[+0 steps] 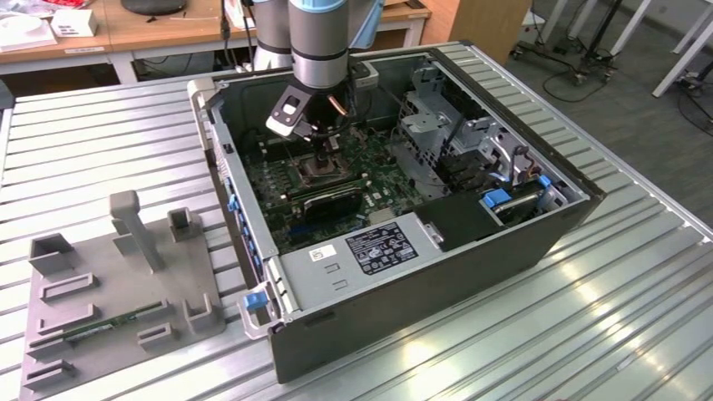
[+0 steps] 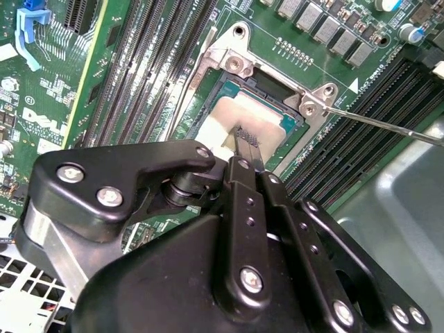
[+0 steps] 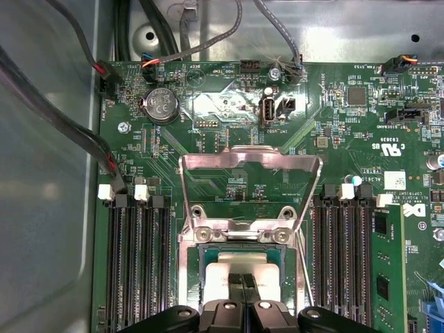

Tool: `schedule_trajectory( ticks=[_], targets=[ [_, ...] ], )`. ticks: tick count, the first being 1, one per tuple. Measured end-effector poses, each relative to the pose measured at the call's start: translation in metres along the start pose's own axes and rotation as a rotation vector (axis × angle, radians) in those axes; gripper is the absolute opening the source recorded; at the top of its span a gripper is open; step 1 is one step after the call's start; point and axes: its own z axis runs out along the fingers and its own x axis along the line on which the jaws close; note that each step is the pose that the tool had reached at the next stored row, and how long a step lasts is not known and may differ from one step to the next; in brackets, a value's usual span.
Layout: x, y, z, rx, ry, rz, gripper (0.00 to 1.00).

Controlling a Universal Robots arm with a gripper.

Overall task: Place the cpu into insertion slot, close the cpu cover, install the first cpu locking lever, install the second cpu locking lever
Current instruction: 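Close the cpu cover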

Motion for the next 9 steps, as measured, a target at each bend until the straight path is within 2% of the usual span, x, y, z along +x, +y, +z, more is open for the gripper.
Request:
schedule_trajectory(
  ticks=[9],
  targets=[
    [0.0000,0.0000,0.0000,0.0001,0.0000,0.000,0.11]
  ],
)
